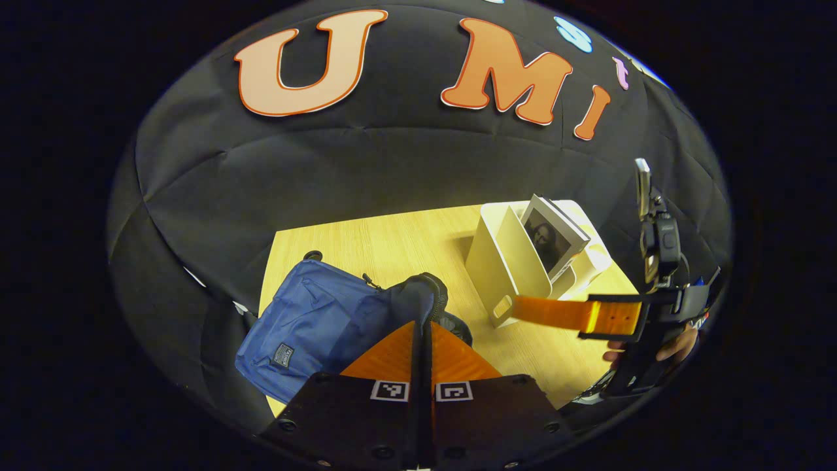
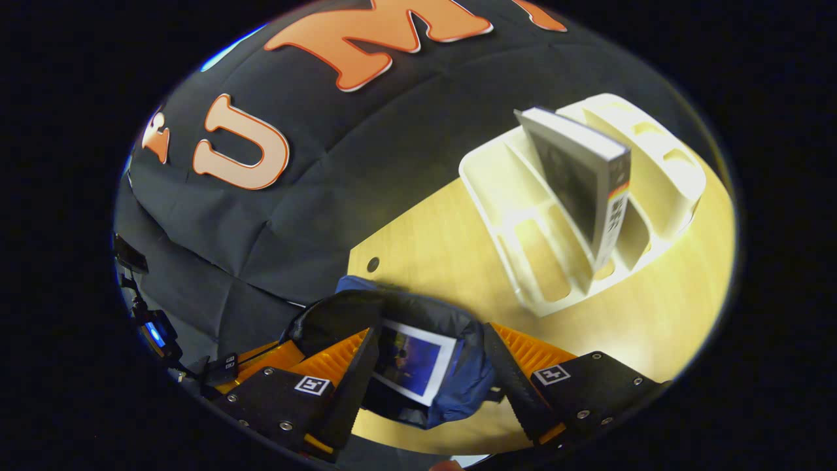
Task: Open the schoolbag, grab two books from the bookshelf and put them into the schoolbag.
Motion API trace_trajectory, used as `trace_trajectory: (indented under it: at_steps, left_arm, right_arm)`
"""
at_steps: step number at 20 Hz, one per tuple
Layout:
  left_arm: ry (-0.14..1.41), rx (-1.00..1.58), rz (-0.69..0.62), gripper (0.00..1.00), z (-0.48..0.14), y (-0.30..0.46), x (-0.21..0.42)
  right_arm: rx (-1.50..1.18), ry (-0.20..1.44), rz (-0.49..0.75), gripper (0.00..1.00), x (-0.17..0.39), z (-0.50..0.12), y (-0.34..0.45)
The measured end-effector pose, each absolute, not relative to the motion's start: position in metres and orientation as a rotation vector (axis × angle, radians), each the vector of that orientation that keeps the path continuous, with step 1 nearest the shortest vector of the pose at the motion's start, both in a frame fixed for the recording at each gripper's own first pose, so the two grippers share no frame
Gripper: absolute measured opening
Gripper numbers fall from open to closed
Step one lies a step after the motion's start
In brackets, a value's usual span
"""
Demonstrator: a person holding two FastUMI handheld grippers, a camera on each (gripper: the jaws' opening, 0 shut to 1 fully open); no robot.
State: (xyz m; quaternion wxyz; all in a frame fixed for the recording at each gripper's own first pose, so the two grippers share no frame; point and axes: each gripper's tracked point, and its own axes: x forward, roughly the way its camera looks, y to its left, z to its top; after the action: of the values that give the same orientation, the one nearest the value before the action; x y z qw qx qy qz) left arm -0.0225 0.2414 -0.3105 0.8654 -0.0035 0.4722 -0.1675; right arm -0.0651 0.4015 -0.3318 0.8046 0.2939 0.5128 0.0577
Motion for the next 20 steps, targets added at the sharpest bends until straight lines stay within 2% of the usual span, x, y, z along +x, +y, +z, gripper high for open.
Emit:
trace_trajectory:
  at_steps: [3,9,11,20]
  left_arm:
    - [0.989,-0.013,-0.351,0.01,-0.312,0.240,-0.022]
    - [0.984,-0.026,-0.351,0.01,-0.315,0.238,-0.024]
    - [0.982,-0.033,-0.354,0.01,-0.315,0.239,-0.026]
    - [0.995,-0.093,-0.370,0.01,-0.329,0.236,-0.032]
  right_arm:
    - [0.482,1.051,0.072,0.97,-0.047,-0.323,0.357]
    - [0.300,1.101,0.013,0.97,-0.013,-0.313,0.279]
    - [0.295,1.174,0.038,0.97,-0.012,-0.311,0.271]
    - [0.159,1.289,0.071,0.97,0.039,-0.324,0.233]
